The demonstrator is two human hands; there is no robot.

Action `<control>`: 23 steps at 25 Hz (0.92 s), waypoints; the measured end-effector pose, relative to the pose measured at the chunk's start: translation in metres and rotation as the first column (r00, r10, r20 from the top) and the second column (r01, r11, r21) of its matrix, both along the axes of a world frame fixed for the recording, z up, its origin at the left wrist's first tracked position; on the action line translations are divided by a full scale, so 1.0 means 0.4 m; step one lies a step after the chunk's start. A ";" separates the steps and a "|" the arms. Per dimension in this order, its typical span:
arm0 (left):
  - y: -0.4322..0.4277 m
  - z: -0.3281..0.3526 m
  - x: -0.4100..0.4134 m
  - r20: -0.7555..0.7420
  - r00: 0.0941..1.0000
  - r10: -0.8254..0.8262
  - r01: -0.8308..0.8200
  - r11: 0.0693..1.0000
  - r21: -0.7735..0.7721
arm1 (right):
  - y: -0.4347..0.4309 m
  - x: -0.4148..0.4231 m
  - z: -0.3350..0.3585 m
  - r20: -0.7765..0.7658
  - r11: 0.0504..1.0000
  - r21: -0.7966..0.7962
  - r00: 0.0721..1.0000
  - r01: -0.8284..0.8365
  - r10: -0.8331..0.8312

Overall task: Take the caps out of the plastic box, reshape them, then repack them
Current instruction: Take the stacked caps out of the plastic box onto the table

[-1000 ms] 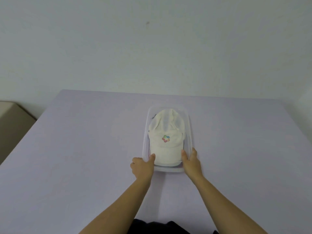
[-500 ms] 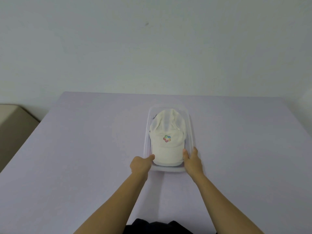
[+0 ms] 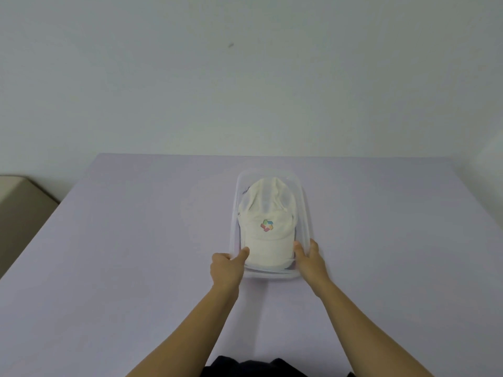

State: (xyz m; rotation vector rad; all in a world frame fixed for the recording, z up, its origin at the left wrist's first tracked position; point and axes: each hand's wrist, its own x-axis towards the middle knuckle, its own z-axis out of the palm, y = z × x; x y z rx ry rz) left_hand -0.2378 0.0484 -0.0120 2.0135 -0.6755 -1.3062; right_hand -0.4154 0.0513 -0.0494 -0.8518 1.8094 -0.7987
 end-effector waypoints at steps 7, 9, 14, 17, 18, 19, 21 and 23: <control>0.026 0.042 -0.026 -0.592 0.805 0.038 -0.191 0.961 -0.198 | 0.015 -0.002 0.010 0.095 0.999 0.037 0.995 0.020 -0.024; 0.025 0.042 -0.007 -0.649 0.758 0.061 -0.251 0.946 -0.204 | 0.011 -0.007 0.012 0.147 0.996 0.041 0.986 0.076 -0.081; -0.029 0.035 0.161 -0.703 0.704 0.105 -0.415 0.864 -0.286 | 0.014 -0.013 0.021 0.111 1.000 0.017 0.994 -0.009 0.007; -0.075 0.030 0.310 -0.675 0.725 0.138 -0.468 0.818 -0.335 | 0.016 -0.002 -0.001 -0.086 0.985 0.047 0.982 -0.165 0.168; -0.085 0.023 0.358 -0.663 0.734 0.148 -0.471 0.814 -0.339 | 0.014 0.003 -0.004 -0.115 0.985 0.056 0.979 -0.163 0.169; -0.092 0.008 0.402 -0.655 0.738 0.158 -0.472 0.816 -0.335 | 0.012 0.009 -0.004 -0.146 0.986 0.064 0.976 -0.153 0.161; -0.096 -0.030 0.462 -0.624 0.760 0.184 -0.456 0.835 -0.309 | 0.010 0.016 -0.002 -0.171 0.988 0.074 0.974 -0.137 0.147; -0.096 -0.079 0.481 -0.588 0.778 0.221 -0.445 0.855 -0.266 | 0.008 0.020 -0.003 -0.174 0.986 0.093 0.973 -0.138 0.153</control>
